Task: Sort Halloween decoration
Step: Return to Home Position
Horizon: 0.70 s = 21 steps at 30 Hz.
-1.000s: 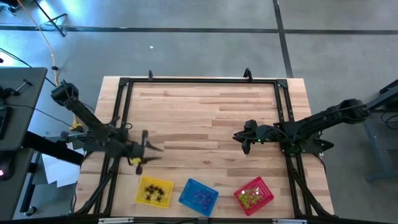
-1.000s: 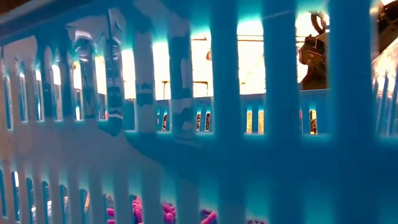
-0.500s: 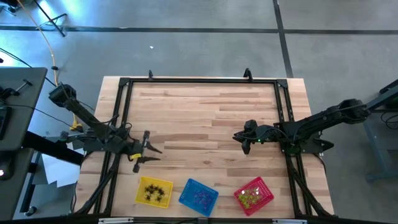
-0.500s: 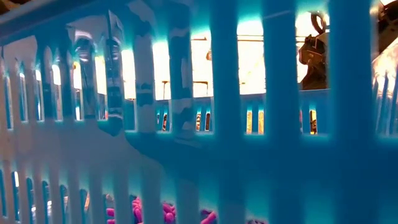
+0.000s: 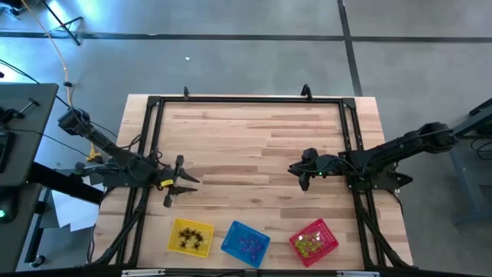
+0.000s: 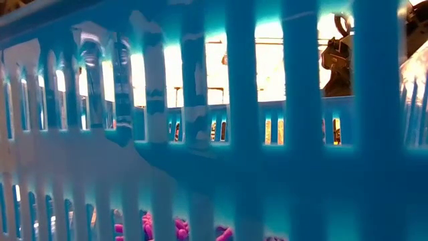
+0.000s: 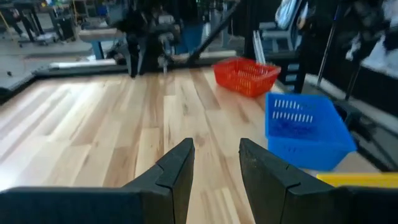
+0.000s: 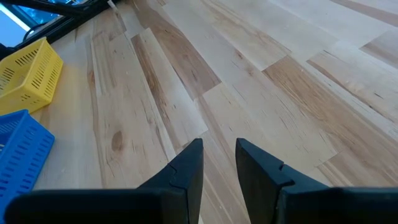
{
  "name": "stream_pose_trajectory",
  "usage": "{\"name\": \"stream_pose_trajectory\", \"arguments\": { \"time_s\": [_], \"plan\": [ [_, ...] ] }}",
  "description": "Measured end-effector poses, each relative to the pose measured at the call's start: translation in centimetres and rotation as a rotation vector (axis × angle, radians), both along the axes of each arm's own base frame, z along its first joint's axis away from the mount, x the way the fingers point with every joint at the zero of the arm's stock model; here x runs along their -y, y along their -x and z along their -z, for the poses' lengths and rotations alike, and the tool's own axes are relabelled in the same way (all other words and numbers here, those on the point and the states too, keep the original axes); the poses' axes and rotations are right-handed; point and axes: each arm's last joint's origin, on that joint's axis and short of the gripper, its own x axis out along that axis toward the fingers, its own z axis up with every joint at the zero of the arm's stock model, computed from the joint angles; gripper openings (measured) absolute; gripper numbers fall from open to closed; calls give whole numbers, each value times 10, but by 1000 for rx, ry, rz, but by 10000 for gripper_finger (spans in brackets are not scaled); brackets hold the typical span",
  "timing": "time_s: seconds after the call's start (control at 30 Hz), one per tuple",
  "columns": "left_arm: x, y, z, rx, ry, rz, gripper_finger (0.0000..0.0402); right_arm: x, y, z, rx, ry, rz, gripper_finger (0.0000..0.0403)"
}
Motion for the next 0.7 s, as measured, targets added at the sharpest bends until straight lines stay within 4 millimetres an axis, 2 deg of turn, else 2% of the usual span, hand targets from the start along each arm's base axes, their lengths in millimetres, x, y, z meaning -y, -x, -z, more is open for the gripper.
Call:
{"name": "stream_pose_trajectory", "arguments": {
  "time_s": [0.37, 0.43, 0.53, 0.7],
  "plan": [
    [-11, 15, -10, 62, 5, -17, 115, 0, 0, 0, -1, 0, 0, 91],
    [-12, 16, -8, 75, -9, -41, 115, 0, 0, 0, -1, 0, 0, 91],
    [-16, 18, 7, 101, -29, -78, 115, 0, 0, 0, -1, 0, 0, 91],
    [-21, 17, 8, 86, -7, -131, 115, 0, 0, 0, -3, 0, 0, 91]
  ]
}}
